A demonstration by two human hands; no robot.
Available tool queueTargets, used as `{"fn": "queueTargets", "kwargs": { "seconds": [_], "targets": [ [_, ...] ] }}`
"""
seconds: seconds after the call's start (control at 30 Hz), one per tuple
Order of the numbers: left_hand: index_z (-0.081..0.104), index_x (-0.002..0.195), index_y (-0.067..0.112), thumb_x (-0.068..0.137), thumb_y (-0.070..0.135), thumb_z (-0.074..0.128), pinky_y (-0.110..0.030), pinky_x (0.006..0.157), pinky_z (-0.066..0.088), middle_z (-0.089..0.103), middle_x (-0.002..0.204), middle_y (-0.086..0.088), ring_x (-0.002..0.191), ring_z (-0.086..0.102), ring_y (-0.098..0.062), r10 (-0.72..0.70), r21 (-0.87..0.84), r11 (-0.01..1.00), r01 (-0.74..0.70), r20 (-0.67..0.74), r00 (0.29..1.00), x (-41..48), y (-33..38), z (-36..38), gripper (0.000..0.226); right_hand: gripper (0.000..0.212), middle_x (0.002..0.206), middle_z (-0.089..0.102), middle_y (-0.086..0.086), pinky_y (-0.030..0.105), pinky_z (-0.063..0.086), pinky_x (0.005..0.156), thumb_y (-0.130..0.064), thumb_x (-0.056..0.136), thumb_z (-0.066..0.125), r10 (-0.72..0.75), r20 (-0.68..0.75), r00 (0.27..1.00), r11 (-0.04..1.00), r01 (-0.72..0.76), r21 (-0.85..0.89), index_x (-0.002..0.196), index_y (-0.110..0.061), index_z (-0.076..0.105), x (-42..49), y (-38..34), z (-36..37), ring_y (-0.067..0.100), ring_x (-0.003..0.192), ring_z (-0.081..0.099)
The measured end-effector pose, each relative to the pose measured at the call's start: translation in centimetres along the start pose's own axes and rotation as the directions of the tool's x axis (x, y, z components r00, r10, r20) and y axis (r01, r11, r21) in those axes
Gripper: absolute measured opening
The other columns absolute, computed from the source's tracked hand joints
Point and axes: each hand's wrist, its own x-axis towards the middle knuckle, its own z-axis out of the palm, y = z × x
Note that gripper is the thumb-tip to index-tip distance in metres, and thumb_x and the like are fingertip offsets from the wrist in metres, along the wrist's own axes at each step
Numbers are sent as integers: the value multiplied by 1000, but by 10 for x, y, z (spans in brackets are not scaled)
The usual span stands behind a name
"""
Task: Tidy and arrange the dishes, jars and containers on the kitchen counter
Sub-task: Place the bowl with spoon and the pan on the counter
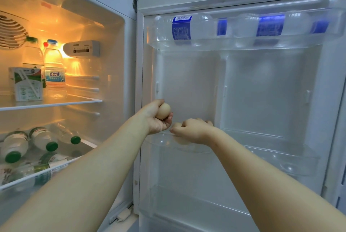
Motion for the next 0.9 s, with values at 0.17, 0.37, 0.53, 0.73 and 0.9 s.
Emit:
{"fn": "queueTargets", "kwargs": {
  "seconds": [0.17, 0.37, 0.53, 0.73, 0.9],
  "targets": [
    [45, 88, 2, 95, 30, 50, -19, 39, 47, 49, 73, -14, 61, 49, -18, 5, -2, 1000, -5, -1, 1000, 1, 0, -1, 29, 41, 100, 68, 1, 42, 25, 99, -49, 95, 28, -31, -6, 999, 998, 32, 61, 67, -23, 46, 6, 4, 4, 21, 101, 52],
    [45, 85, 2, 96, 29, 49, -17, 40, 47, 49, 73, -13, 61, 49, -18, 16, 3, 1000, -17, 11, 1000, -3, 0, 0, 29, 41, 101, 69, 2, 41, 25, 98, -47, 95, 24, -38, 0, 999, 998, 38, 59, 94, -22, 56, 8, 4, 7, 22, 105, 53],
    [45, 85, 3, 96, 29, 49, -16, 40, 47, 49, 73, -12, 61, 50, -17, 32, 20, 999, -32, 3, 999, -5, -1, 1, 28, 41, 105, 66, 2, 43, 23, 101, -44, 97, 22, -31, 0, 1000, 999, 31, 29, 102, -22, 57, 10, 5, 8, 23, 110, 51],
    [43, 84, 8, 96, 28, 49, -18, 43, 47, 48, 76, -11, 62, 50, -16, 114, 146, 983, -111, -11, 993, -12, -5, 5, 24, 26, 95, 56, 3, 35, 32, 87, -33, 96, 34, -29, -66, 997, 993, 36, 109, 83, -20, 52, 9, 9, 5, 24, 95, 46],
    [44, 85, 8, 97, 26, 49, -21, 52, 45, 48, 76, -11, 62, 49, -16, 155, 214, 965, -150, -10, 988, -15, -5, 7, 22, 30, 114, 60, 9, 24, 37, 79, -11, 93, 39, 32, -101, 994, 963, -4, 270, 112, -11, 63, 6, 17, -8, 23, 100, 51]
  ]
}}
